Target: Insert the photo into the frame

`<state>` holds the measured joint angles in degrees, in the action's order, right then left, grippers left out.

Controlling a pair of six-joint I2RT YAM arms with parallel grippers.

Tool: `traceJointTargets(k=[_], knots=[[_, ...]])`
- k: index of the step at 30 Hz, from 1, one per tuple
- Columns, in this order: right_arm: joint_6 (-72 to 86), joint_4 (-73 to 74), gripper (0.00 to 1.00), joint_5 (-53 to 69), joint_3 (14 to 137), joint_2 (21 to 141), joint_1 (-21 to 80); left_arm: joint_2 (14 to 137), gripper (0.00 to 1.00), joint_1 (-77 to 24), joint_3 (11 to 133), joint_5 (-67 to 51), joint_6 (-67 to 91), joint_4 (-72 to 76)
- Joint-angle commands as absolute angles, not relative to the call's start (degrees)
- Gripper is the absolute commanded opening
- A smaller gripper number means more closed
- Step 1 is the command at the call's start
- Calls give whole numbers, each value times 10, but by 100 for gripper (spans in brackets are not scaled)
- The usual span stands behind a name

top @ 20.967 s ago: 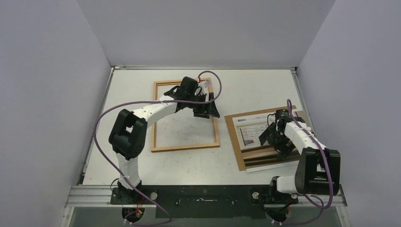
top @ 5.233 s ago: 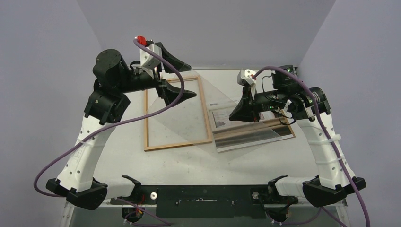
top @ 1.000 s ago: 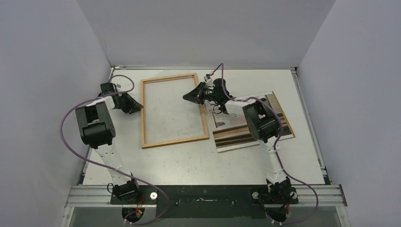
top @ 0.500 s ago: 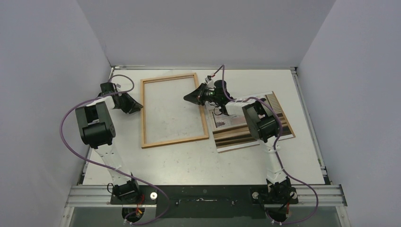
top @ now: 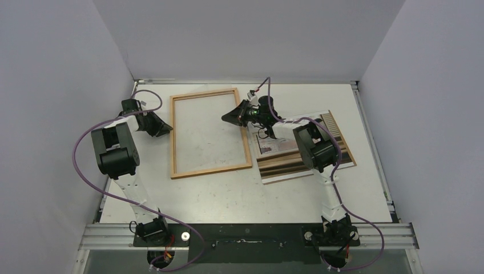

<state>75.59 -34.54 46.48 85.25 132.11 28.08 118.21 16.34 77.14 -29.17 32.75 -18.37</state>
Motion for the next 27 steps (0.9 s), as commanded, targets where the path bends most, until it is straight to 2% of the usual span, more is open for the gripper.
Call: traceJointTargets(k=[1, 9, 27], knots=[[743, -386, 0, 479, 861, 1265, 290, 1207, 18, 150, 782, -274, 318, -199], [769, -425, 0, 482, 862, 1261, 288, 1210, 17, 149, 785, -273, 315, -205], [733, -356, 0, 466, 880, 1271, 286, 1215, 15, 149, 791, -270, 308, -217]])
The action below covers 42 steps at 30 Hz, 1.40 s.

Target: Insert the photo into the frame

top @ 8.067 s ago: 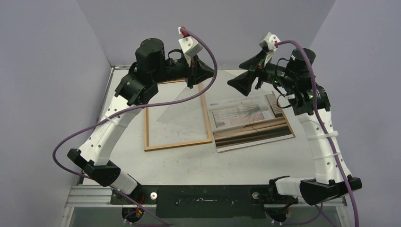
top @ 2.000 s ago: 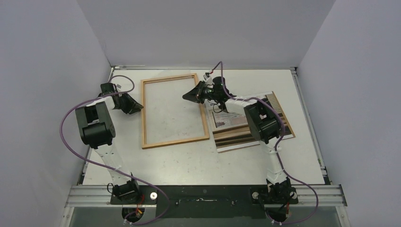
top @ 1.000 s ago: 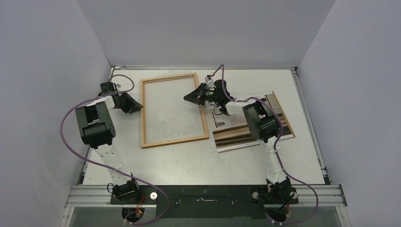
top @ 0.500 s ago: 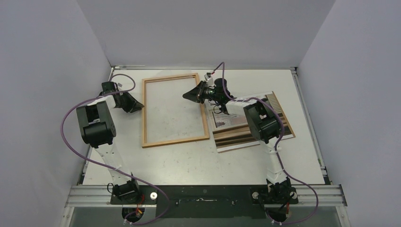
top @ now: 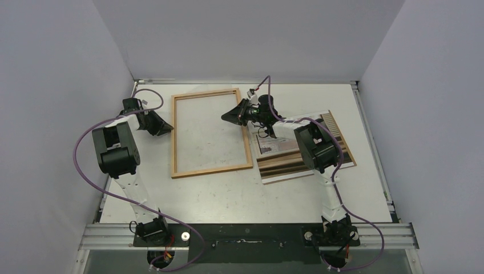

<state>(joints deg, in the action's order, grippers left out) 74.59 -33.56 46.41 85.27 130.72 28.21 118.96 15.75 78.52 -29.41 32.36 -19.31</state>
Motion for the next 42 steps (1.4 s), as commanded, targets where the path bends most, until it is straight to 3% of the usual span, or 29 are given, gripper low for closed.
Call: traceJointTargets(k=[1, 20, 26, 34, 42], knots=[[732, -356, 0, 464, 882, 1273, 287, 1215, 15, 149, 790, -270, 308, -217], [716, -305, 1, 445, 866, 1284, 294, 1220, 14, 144, 795, -275, 309, -219], [680, -256, 20, 435, 858, 1276, 296, 1219, 14, 144, 798, -276, 309, -222], [542, -35, 38, 402, 952, 1287, 293, 1220, 16, 143, 832, -265, 277, -256], [506, 7, 63, 383, 954, 1269, 289, 1217, 20, 143, 837, -267, 277, -261]])
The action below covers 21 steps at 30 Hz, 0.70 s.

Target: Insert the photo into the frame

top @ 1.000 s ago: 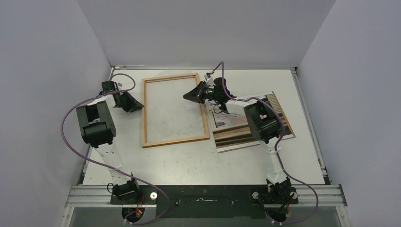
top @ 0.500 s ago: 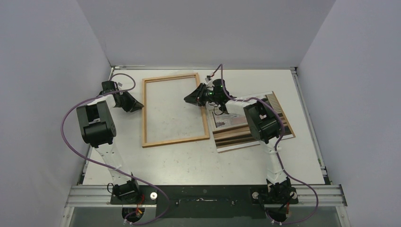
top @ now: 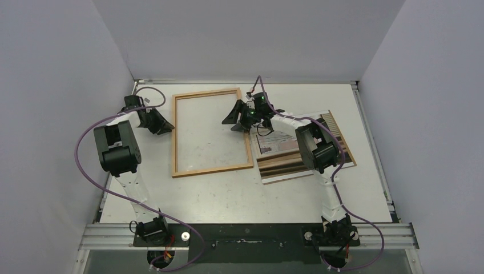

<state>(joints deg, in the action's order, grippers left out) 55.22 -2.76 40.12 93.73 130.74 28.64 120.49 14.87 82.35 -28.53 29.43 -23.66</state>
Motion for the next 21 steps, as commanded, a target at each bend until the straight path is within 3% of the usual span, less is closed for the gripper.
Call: traceJointTargets(k=[1, 9, 14, 21], knots=[[498, 27, 64, 381, 960, 1268, 288, 1217, 21, 143, 837, -267, 277, -263], [467, 92, 68, 356, 966, 1243, 262, 1210, 27, 143, 860, -257, 270, -291], [444, 129, 68, 323, 965, 1219, 240, 1205, 40, 143, 864, -256, 269, -300], [400, 180, 67, 292, 977, 1211, 235, 1200, 48, 143, 857, -257, 267, -301]])
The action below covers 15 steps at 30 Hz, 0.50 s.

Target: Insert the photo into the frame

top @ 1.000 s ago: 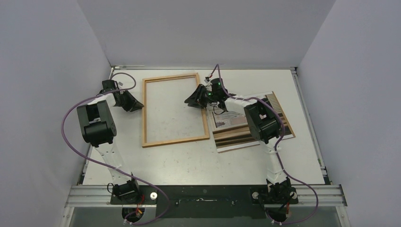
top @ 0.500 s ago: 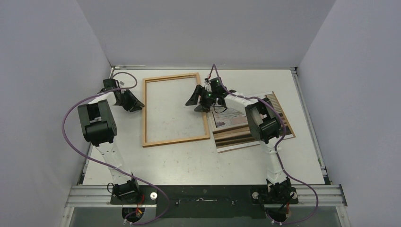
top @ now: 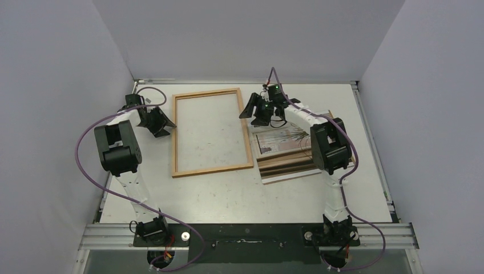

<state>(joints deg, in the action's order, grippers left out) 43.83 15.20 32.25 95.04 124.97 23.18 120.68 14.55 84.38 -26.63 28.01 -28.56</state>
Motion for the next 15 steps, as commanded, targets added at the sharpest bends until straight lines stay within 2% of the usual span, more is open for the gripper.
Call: traceJointTargets(k=[1, 9, 11, 15], knots=[[396, 184, 67, 287, 979, 1213, 236, 1200, 49, 143, 856, -257, 267, -300], [342, 237, 65, 233, 1019, 1245, 257, 1205, 52, 142, 854, -250, 264, -292], [326, 253, 60, 215, 1028, 1252, 262, 1206, 52, 141, 853, -248, 264, -294], [321, 266, 40, 226, 1037, 1271, 267, 1204, 52, 141, 847, -246, 261, -298]])
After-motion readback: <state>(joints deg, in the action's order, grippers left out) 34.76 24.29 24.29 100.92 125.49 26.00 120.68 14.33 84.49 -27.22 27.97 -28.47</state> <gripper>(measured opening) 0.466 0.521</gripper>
